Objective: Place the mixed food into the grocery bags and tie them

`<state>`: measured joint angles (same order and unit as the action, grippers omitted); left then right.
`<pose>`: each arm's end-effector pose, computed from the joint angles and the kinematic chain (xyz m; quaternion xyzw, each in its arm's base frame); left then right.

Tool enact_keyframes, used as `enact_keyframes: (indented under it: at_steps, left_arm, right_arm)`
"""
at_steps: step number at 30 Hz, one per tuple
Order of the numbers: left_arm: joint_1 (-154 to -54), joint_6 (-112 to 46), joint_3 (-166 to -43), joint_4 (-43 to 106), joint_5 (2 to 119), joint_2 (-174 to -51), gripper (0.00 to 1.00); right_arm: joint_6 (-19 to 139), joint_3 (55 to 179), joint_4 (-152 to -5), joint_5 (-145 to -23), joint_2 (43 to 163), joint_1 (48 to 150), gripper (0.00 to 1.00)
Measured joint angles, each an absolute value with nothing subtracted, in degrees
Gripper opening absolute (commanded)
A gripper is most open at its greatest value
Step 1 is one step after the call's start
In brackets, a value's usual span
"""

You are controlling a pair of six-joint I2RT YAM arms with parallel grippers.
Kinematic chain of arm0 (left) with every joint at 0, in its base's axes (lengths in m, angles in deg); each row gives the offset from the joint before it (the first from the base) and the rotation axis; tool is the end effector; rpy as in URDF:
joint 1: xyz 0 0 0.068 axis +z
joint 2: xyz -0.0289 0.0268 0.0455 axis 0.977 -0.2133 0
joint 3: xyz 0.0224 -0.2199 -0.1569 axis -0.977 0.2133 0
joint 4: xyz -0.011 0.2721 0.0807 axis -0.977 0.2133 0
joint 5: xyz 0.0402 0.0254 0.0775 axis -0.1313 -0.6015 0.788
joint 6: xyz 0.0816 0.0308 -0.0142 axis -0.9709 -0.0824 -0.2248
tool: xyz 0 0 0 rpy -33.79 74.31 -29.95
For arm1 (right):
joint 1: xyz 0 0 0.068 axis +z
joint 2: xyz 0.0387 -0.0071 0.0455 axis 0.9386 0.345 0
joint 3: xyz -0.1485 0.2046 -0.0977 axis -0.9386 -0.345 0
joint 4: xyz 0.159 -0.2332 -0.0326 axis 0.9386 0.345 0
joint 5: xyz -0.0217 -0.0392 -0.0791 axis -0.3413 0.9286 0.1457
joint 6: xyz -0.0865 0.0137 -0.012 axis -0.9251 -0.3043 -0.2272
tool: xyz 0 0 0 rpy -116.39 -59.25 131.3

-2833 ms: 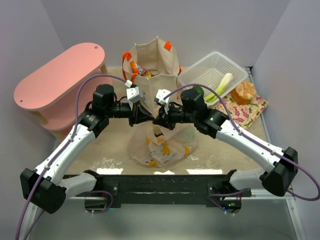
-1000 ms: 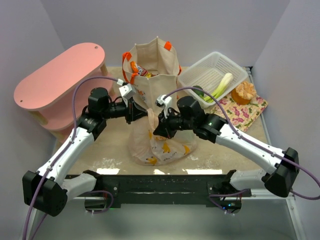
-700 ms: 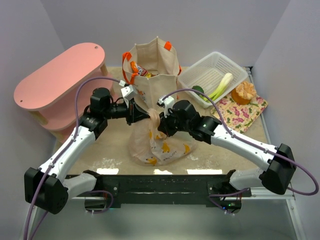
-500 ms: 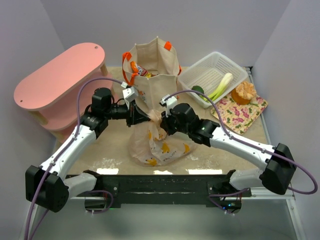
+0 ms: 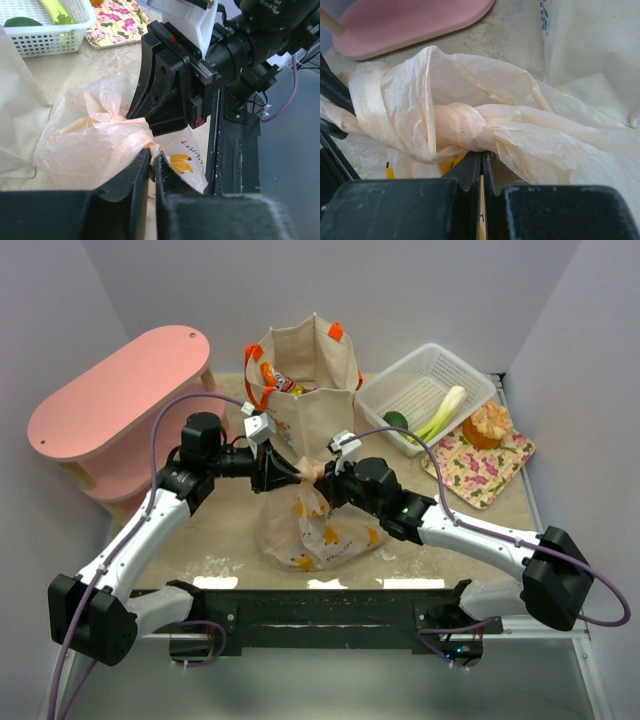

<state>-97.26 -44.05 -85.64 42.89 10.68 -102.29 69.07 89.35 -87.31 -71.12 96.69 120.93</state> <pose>0.2554 -0.1614 0.3115 0.3863 0.6695 -0.4812 0.4134 0.2339 0.2778 0.2512 -0.2190 0.7805 0.2887 0.5094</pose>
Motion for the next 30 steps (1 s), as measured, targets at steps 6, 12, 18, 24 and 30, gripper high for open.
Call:
enact_keyframes:
  at_steps: [6,12,18,24,30]
  left_arm:
    - [-97.23,-46.06,-87.91,43.92,12.69,-99.74,0.67]
    - [-97.60,-46.52,-89.23,42.12,19.33,-94.56,0.83]
    - [-99.20,-47.59,-93.77,42.61,25.85,-99.98,0.87]
    - [-100.38,-47.57,-94.23,45.18,28.91,-107.52,0.87]
    - [-101.15,-47.57,-94.25,46.58,29.72,-109.90,0.79]
  right_arm:
    - [69.92,88.58,-90.92,-71.79,96.69,120.91,0.00]
    - [70.05,88.58,-91.47,-72.21,96.69,120.91,0.00]
    - [70.03,88.58,-91.51,-72.49,96.76,120.91,0.00]
    - [70.01,88.58,-91.53,-73.28,96.93,120.91,0.00]
    - [69.92,88.58,-91.71,-73.28,97.44,120.91,0.00]
